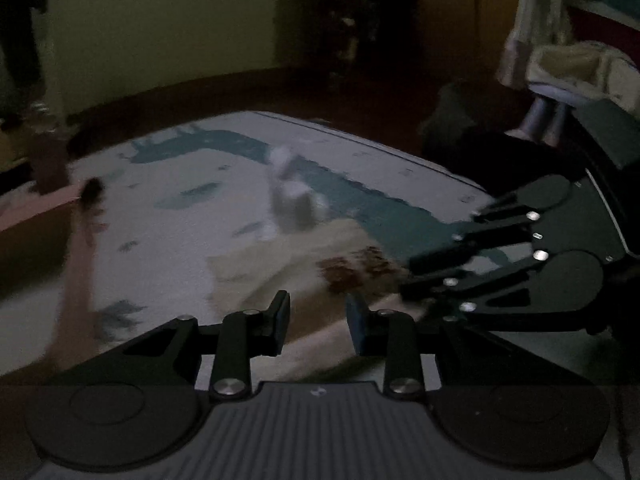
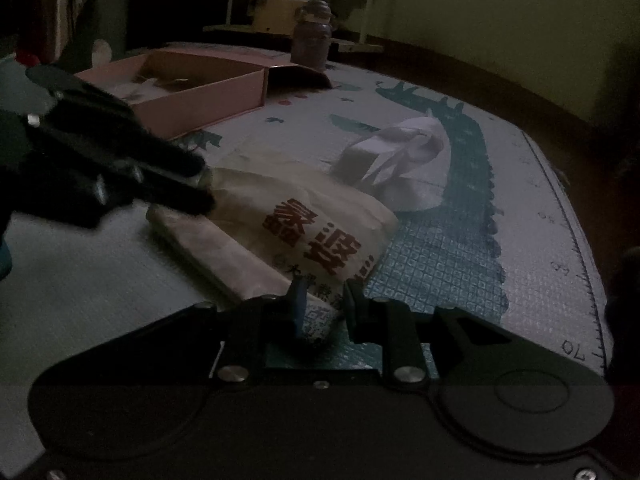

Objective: Fold shopping bag

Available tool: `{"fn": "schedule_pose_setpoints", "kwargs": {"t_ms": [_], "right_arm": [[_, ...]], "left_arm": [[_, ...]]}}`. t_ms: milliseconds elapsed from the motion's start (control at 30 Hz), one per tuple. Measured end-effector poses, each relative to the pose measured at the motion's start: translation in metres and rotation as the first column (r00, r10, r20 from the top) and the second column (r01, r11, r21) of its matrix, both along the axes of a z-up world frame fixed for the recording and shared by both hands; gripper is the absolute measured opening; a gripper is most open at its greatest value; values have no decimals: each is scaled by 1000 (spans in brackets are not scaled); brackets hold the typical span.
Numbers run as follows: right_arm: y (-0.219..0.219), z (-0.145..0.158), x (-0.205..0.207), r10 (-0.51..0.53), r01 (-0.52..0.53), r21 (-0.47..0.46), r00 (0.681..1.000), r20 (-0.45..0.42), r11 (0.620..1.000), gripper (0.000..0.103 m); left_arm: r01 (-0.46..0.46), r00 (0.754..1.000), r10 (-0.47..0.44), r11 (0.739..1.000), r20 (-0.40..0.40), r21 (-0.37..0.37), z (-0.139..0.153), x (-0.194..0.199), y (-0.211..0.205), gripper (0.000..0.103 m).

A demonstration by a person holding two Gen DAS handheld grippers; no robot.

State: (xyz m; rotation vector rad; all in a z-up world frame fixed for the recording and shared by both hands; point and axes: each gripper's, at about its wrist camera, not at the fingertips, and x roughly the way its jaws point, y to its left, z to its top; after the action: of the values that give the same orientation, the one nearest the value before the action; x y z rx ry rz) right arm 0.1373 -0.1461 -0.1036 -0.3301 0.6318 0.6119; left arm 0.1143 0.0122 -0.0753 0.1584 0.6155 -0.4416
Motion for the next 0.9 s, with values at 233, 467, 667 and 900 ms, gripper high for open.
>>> {"fn": "schedule_pose_setpoints", "kwargs": {"t_ms": [233, 467, 667, 900], "right_arm": [[-1, -1, -1, 5, -5, -1, 1000, 6, 1000, 21], [-4, -2, 0, 6, -6, 14, 1000, 0, 1000, 21], [-6, -2, 2, 8, -8, 26, 1000, -8, 1000, 21], [-7, -2, 5, 18, -18, 30, 1000, -18, 999, 21]], "left_arm": [[8, 997, -9, 1000, -75, -12, -18, 8, -1, 30], [-95, 988, 91, 995, -122, -31, -15, 8, 38, 30], [-78, 992, 77, 997, -97, -6, -2, 1, 39, 31], [92, 995, -85, 983, -49, 159, 1, -7, 18, 31]]}}
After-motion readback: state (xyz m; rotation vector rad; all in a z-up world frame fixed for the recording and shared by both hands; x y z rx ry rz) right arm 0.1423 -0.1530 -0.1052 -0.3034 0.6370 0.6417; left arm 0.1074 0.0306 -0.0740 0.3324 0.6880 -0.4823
